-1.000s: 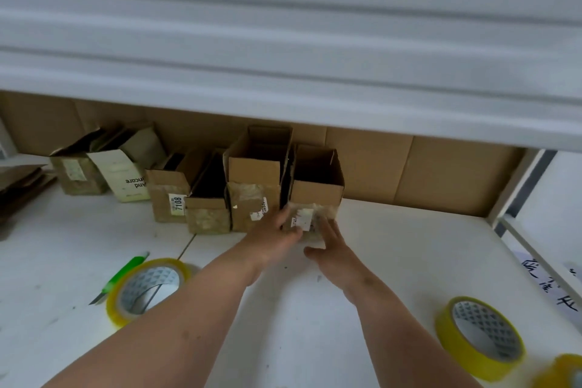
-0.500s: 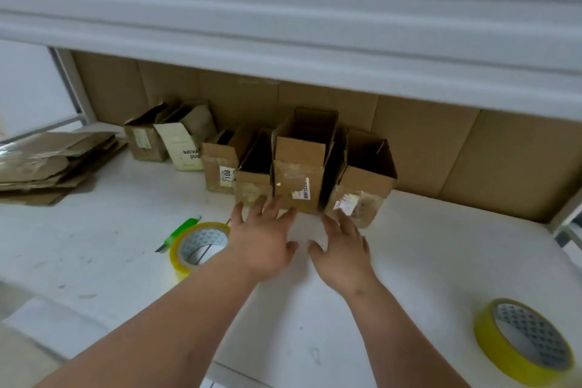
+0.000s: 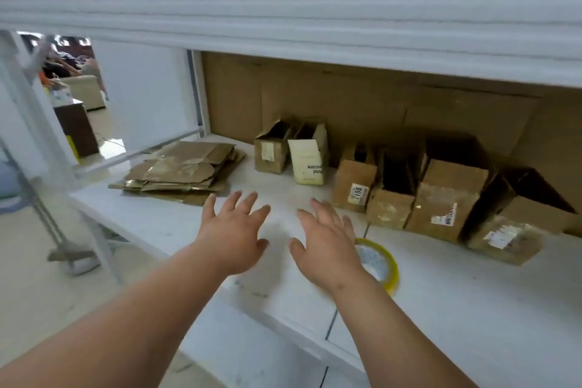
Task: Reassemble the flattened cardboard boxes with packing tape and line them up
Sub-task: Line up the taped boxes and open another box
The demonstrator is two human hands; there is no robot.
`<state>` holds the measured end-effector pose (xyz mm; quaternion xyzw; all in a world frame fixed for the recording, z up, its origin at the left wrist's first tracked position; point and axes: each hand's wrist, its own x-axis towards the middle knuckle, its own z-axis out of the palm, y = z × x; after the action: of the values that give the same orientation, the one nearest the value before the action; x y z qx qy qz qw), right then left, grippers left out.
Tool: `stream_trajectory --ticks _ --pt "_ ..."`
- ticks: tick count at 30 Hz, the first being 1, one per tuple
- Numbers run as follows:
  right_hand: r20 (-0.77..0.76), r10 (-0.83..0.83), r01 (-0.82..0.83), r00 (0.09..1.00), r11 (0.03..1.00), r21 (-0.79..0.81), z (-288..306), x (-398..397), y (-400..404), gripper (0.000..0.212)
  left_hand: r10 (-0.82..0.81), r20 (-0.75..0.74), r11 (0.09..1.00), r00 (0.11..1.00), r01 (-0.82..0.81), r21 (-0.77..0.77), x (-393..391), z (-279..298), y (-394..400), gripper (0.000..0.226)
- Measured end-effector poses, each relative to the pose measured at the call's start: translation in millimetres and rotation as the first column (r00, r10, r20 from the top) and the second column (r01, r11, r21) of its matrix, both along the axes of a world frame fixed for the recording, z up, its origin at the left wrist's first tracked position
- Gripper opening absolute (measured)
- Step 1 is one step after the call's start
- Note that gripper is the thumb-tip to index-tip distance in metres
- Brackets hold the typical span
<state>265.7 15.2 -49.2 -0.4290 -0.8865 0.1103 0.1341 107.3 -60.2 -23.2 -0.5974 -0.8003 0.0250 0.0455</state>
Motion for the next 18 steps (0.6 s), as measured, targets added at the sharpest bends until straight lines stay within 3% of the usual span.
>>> stream_trajectory --ticks 8,18 --pt "0.076 0.142 -0.138 0.987 0.989 -0.057 -9.2 -148.8 -21.8 0.058 0.145 -0.017 0.987 0.989 -0.146 -0.068 -154.2 -6.9 -45.5 0.065" --pt "0.069 0.186 -0.186 0.98 0.982 -0.008 -12.9 -293.5 42.9 0.056 0.254 0.013 0.967 0.967 -0.254 0.034 -281.8 -21.1 6.0 0.058"
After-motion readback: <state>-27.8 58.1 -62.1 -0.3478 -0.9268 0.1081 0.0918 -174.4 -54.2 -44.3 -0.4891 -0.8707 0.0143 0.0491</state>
